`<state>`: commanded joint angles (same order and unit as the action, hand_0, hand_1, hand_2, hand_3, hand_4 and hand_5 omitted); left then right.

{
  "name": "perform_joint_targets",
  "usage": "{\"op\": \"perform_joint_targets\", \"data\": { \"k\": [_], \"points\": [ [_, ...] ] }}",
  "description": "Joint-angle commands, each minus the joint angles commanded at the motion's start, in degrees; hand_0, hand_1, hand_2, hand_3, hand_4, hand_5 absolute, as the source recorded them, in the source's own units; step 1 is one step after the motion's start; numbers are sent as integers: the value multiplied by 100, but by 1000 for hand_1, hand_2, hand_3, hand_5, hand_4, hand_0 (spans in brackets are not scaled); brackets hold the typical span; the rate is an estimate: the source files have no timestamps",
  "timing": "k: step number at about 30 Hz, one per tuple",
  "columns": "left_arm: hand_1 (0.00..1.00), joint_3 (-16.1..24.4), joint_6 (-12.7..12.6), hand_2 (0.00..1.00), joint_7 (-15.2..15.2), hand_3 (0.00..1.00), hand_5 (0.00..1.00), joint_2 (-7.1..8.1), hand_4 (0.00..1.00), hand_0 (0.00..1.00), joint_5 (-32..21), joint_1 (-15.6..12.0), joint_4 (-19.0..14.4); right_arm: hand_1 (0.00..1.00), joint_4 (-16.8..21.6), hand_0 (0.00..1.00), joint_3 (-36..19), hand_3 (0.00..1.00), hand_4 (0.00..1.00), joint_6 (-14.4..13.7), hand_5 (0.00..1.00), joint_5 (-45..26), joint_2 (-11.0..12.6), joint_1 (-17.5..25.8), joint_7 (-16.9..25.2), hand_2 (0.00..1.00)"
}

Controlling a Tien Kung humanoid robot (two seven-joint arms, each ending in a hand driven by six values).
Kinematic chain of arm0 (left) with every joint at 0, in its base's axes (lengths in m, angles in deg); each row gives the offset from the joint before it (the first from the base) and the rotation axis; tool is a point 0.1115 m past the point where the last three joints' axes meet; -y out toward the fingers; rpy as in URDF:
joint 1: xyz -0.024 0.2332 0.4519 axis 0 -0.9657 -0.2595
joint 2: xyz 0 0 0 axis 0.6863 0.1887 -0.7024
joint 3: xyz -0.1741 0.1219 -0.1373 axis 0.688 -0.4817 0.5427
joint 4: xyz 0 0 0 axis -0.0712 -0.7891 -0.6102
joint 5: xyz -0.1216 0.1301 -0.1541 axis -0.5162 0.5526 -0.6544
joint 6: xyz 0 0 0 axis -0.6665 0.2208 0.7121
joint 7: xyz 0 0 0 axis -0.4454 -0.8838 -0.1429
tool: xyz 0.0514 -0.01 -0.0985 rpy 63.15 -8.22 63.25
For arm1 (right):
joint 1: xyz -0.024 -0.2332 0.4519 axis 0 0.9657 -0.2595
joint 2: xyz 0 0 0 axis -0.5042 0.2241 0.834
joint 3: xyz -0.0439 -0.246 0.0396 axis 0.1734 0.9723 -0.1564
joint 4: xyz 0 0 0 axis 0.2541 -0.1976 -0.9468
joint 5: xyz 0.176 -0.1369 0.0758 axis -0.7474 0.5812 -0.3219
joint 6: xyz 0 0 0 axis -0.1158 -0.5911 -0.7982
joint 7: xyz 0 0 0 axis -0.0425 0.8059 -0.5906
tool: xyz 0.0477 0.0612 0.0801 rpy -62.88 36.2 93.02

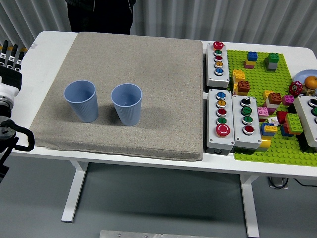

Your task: Pick cup pour cup place

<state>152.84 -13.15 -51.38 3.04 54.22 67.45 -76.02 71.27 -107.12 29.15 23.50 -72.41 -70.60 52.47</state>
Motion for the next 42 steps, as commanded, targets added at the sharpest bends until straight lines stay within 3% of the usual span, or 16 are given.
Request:
{"op": "perform_joint_targets", "data": {
  "k": [9, 16, 34, 35, 40, 41, 42],
  "points": [
    [840, 89, -8, 902, -22, 906, 892, -10, 684, 881, 95, -45, -31, 632, 5, 703, -48, 570, 2, -20, 70, 21, -15, -8, -12, 558],
    [838, 39, -12, 902, -49, 906, 895, -1, 686, 881, 153, 98, -115, 632, 29, 703, -87, 570, 2, -155, 89, -124, -63, -77, 1, 597],
    [839, 191, -127, 897, -72, 905, 930, -56, 697, 878, 404, -67, -325, 631, 39, 703, -113, 572, 2, -124, 96, -65, -74, -50, -44, 583],
    [783, 178, -159, 841, -65, 842, 968, -71, 694, 824, 421, -73, -367, 631, 38, 702, -111, 572, 2, -122, 116, -58, -74, -57, -47, 582],
    [783, 225, -274, 841, 44, 842, 968, -176, 694, 824, 353, -188, -545, 631, 25, 702, -87, 572, 2, -116, 116, -138, -67, -73, -1, 582],
    [658, 227, -276, 721, 47, 730, 998, -180, 695, 718, 351, -191, -549, 631, 25, 703, -86, 571, 2, -115, 123, -142, -67, -72, 1, 581],
    [658, 228, -276, 721, 47, 730, 998, -181, 695, 718, 350, -192, -550, 631, 25, 703, -86, 571, 2, -115, 123, -143, -67, -72, 1, 581]
  ]
}}
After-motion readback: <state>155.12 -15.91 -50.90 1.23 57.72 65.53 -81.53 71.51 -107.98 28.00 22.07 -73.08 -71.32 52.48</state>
